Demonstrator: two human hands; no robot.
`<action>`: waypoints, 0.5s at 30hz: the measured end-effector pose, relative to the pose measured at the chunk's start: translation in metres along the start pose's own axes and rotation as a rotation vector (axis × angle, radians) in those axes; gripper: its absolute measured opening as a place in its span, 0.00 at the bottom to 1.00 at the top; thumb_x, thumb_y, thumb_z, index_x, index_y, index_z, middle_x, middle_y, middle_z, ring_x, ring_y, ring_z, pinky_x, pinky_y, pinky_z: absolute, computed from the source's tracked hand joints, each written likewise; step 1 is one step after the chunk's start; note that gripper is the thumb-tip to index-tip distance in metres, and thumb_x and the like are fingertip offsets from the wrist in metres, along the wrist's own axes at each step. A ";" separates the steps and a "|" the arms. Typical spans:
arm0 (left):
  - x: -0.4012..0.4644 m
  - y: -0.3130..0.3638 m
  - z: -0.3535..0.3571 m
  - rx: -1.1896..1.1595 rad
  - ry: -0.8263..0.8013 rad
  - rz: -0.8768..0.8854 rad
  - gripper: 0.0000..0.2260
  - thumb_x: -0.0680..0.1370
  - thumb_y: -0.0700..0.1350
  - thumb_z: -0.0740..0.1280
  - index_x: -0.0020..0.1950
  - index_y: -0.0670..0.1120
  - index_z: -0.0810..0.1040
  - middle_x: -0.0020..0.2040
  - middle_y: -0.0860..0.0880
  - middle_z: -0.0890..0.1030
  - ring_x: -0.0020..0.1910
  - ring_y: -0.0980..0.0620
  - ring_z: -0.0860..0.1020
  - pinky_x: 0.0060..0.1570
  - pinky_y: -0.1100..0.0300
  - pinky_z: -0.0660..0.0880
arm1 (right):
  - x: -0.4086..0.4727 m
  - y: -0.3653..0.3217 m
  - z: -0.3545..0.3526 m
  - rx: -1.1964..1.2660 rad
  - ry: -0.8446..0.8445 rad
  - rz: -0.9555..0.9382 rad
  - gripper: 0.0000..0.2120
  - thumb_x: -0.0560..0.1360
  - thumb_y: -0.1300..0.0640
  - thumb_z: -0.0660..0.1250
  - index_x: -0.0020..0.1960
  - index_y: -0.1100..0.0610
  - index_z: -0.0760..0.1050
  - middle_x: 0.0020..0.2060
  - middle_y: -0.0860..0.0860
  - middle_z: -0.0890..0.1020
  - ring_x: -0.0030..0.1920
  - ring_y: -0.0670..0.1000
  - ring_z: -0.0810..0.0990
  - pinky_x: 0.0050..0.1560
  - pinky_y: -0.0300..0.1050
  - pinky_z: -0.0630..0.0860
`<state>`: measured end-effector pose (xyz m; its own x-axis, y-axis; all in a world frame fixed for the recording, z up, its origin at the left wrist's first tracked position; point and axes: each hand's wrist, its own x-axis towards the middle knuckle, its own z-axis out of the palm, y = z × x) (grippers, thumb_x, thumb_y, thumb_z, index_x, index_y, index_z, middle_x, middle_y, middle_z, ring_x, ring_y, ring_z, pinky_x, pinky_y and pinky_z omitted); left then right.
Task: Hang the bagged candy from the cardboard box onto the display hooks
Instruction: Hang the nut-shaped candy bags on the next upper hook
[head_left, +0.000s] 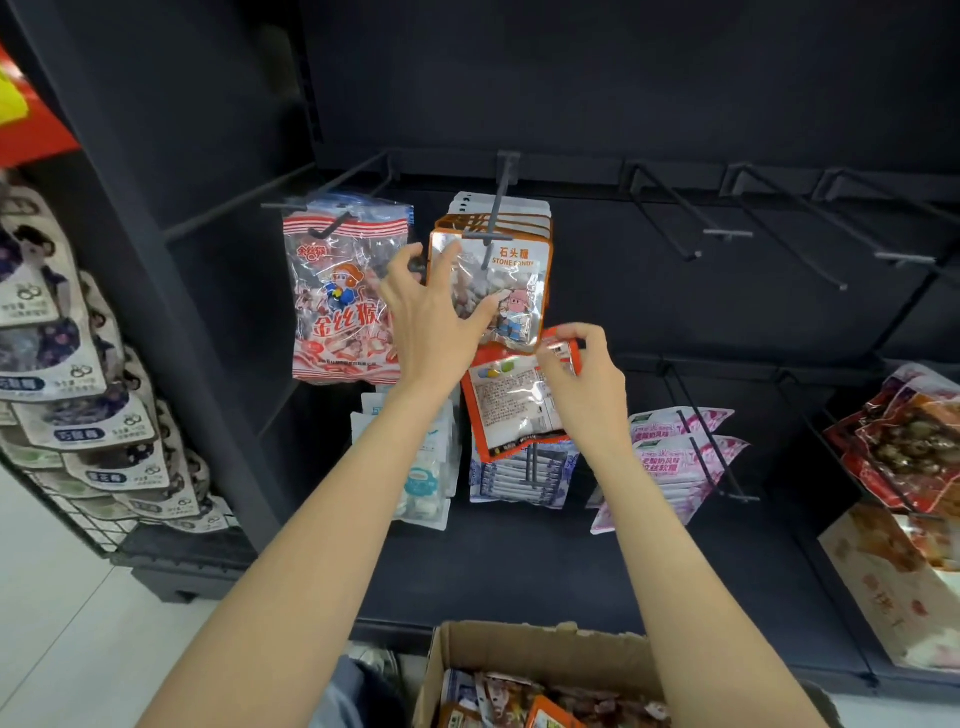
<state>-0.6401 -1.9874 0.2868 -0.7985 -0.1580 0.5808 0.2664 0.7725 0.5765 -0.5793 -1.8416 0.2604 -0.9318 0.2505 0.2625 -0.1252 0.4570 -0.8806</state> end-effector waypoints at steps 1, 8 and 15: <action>0.001 0.004 -0.001 0.006 -0.008 -0.014 0.29 0.73 0.55 0.70 0.72 0.53 0.66 0.71 0.42 0.58 0.72 0.41 0.55 0.66 0.50 0.64 | -0.006 0.004 -0.006 -0.005 -0.004 -0.003 0.11 0.78 0.55 0.63 0.58 0.46 0.67 0.44 0.47 0.81 0.34 0.42 0.76 0.30 0.39 0.70; -0.002 0.003 0.004 -0.073 -0.011 -0.090 0.29 0.72 0.51 0.73 0.71 0.52 0.66 0.72 0.40 0.58 0.71 0.41 0.57 0.67 0.49 0.64 | -0.035 0.005 -0.045 0.088 0.090 -0.093 0.17 0.78 0.64 0.62 0.61 0.46 0.65 0.42 0.43 0.79 0.39 0.50 0.80 0.37 0.47 0.78; -0.092 0.064 -0.030 -0.640 -0.070 -0.063 0.16 0.75 0.55 0.69 0.55 0.46 0.74 0.56 0.51 0.77 0.54 0.60 0.74 0.55 0.63 0.68 | -0.062 -0.011 -0.052 0.050 0.557 -0.435 0.11 0.75 0.63 0.67 0.51 0.49 0.72 0.41 0.38 0.79 0.42 0.45 0.79 0.42 0.36 0.75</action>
<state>-0.5333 -1.9419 0.2875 -0.8507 -0.1333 0.5084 0.4701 0.2399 0.8494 -0.5024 -1.8178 0.2740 -0.4823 0.4593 0.7459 -0.4745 0.5788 -0.6633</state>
